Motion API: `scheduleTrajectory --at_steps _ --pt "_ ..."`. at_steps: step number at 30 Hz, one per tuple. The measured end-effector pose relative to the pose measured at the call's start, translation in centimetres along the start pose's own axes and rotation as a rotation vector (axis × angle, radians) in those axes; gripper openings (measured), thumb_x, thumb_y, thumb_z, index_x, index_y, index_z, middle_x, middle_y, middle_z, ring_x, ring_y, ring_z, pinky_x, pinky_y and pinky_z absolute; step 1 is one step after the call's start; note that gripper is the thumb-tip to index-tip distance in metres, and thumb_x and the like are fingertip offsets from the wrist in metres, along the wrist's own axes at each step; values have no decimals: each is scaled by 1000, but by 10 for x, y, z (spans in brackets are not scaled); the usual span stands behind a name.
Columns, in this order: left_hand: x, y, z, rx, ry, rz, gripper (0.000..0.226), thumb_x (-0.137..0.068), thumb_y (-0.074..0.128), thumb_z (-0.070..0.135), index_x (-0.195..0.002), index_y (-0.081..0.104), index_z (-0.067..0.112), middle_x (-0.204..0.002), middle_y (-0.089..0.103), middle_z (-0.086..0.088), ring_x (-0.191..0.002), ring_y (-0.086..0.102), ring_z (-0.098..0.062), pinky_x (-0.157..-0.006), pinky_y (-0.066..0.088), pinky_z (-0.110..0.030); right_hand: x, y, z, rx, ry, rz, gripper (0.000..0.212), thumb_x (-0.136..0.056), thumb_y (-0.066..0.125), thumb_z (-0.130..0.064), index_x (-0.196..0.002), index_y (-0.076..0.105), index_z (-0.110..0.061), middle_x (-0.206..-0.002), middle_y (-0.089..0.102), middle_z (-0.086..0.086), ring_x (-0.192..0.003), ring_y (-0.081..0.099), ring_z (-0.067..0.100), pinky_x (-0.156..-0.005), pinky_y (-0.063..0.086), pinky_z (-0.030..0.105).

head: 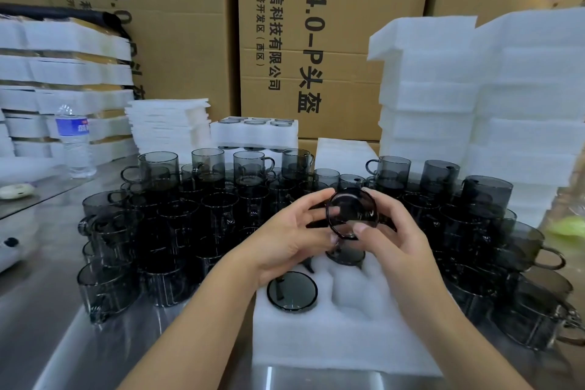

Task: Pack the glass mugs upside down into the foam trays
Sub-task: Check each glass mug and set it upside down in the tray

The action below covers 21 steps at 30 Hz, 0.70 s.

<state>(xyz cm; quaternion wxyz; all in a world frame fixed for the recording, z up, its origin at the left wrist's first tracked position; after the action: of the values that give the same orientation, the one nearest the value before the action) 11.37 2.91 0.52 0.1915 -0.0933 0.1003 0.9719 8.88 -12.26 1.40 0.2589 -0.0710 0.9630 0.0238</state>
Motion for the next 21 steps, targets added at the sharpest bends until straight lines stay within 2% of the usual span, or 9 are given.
scheduleTrajectory --at_steps 3,7,10,12,14,16,18,21 --pt "0 -1 0 25 -2 -40 66 -77 59 -7 -137 47 18 -130 61 -10 -118 60 -28 -94 51 -38 2 3 -4 6 -43 -46 50 -86 64 -3 -123 55 -35 -123 57 2 -91 67 7 -68 52 14" --pt "2 3 0 60 14 -80 57 -76 54 -14 -126 55 12 -113 69 -9 -104 66 -20 -77 54 -24 2 5 -6 223 -79 -38 52 -69 73 -48 -117 53 -52 -120 54 -22 -97 61 7 -74 54 24" --pt "2 4 1 46 15 -67 52 -77 54 -8 -126 54 12 -109 71 -10 -93 69 -17 -78 54 -27 2 4 -4 186 -33 10 55 -62 78 -58 -111 57 -44 -108 66 -11 -92 66 13 -73 55 30" --pt "1 2 1 41 14 -30 38 -87 53 -2 -121 60 11 -108 70 -13 -94 69 -20 -84 55 -32 1 1 -2 148 1 75 63 -54 77 -64 -104 56 -33 -94 70 -8 -81 69 16 -68 56 34" --pt "1 1 0 46 -9 26 25 -96 50 8 -115 66 9 -104 68 -17 -95 69 -26 -83 56 -34 0 -3 -1 160 30 154 66 -49 69 -68 -99 55 -27 -86 69 -10 -72 69 13 -60 55 28" --pt "0 2 1 71 -22 41 25 -94 53 23 -107 70 10 -102 68 -18 -92 69 -28 -80 57 -34 0 -6 -1 191 53 205 65 -50 64 -72 -96 55 -26 -81 66 -12 -68 65 10 -54 51 21" --pt "2 4 2 64 -13 19 36 -84 61 38 -107 70 11 -104 70 -17 -93 69 -28 -80 57 -33 0 -5 -1 201 69 207 64 -51 61 -75 -94 57 -26 -77 64 -12 -61 60 3 -49 46 15" --pt "4 6 3 -34 13 6 40 -82 63 36 -113 66 12 -106 72 -13 -97 70 -24 -80 55 -27 0 -3 -2 229 59 172 60 -57 61 -80 -95 58 -34 -79 64 -17 -64 59 -4 -50 45 15"
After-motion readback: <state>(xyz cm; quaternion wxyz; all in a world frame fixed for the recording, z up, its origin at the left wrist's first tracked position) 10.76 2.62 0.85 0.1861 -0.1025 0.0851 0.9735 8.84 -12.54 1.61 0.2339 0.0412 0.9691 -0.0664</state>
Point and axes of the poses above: each hand's wrist, its own x-axis away from the middle knuckle, its own y-axis out of the palm, z = x × y, the point moved 4 cm from there along -x, towards the middle knuckle
